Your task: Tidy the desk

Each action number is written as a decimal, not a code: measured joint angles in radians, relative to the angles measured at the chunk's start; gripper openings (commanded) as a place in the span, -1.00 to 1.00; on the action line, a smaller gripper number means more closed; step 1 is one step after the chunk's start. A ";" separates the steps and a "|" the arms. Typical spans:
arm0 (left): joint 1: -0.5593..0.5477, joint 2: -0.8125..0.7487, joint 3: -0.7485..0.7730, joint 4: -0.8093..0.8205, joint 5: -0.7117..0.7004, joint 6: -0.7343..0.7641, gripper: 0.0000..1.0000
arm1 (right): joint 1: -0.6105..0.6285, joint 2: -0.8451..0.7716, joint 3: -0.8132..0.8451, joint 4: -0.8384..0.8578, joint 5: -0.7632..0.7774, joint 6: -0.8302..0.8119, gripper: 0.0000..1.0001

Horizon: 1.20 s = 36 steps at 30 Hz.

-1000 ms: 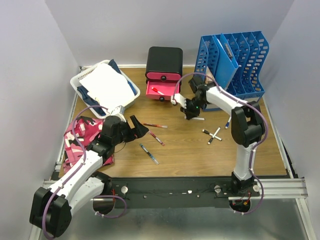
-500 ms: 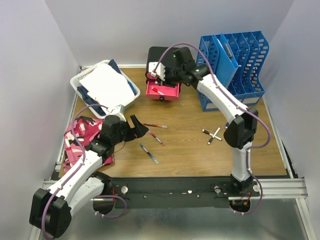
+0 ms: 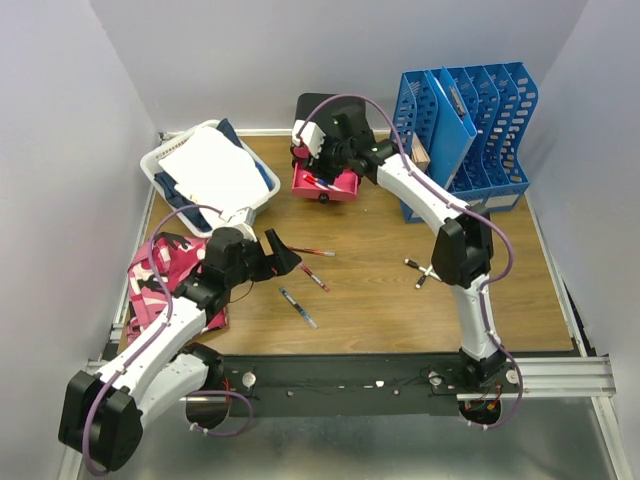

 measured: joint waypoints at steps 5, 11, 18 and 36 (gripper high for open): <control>-0.091 0.092 0.091 0.000 0.011 0.072 0.86 | -0.021 -0.063 -0.023 -0.071 -0.042 0.088 0.41; -0.290 0.278 0.281 0.022 0.019 0.298 0.74 | -0.141 -0.367 -0.275 -0.228 -0.223 0.089 0.41; -0.487 0.594 0.507 0.045 0.111 0.684 0.68 | -0.472 -0.724 -0.632 -0.328 -0.350 0.085 0.41; -0.594 1.143 1.022 -0.056 0.266 1.017 0.26 | -0.867 -1.032 -1.077 -0.279 -0.298 0.381 0.38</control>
